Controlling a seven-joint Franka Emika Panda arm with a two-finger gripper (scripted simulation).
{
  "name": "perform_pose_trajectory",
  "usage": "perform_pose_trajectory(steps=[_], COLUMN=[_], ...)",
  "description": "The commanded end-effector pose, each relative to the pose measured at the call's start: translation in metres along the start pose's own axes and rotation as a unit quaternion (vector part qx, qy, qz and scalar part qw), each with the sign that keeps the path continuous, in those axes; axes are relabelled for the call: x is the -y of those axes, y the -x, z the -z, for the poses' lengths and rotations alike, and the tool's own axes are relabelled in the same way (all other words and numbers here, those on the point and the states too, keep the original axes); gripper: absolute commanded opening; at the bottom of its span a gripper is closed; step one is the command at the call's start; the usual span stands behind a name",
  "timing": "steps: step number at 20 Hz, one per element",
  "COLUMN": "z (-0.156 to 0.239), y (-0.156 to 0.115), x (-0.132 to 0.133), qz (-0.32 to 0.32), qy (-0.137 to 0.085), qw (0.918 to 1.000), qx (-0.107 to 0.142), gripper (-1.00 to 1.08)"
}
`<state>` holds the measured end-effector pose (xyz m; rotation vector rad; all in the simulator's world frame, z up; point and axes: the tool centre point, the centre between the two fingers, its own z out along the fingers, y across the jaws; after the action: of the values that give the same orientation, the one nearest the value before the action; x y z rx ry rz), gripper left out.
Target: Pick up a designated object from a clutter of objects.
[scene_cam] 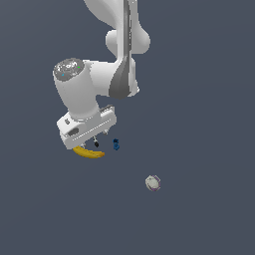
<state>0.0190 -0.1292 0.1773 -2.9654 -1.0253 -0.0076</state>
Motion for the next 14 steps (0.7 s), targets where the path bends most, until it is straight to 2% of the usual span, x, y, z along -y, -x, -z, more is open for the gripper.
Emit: perform_pose_trajectory(steps=[1,14], z=[-0.012,-0.071], y=[0.007,0.050], x=[-0.006,-0.034], qz=[0.023,0.137], qy=[0.000,0.000], qw=[0.9997,0.9906], qx=[0.000,0.001], gripper=[1.00,1.00])
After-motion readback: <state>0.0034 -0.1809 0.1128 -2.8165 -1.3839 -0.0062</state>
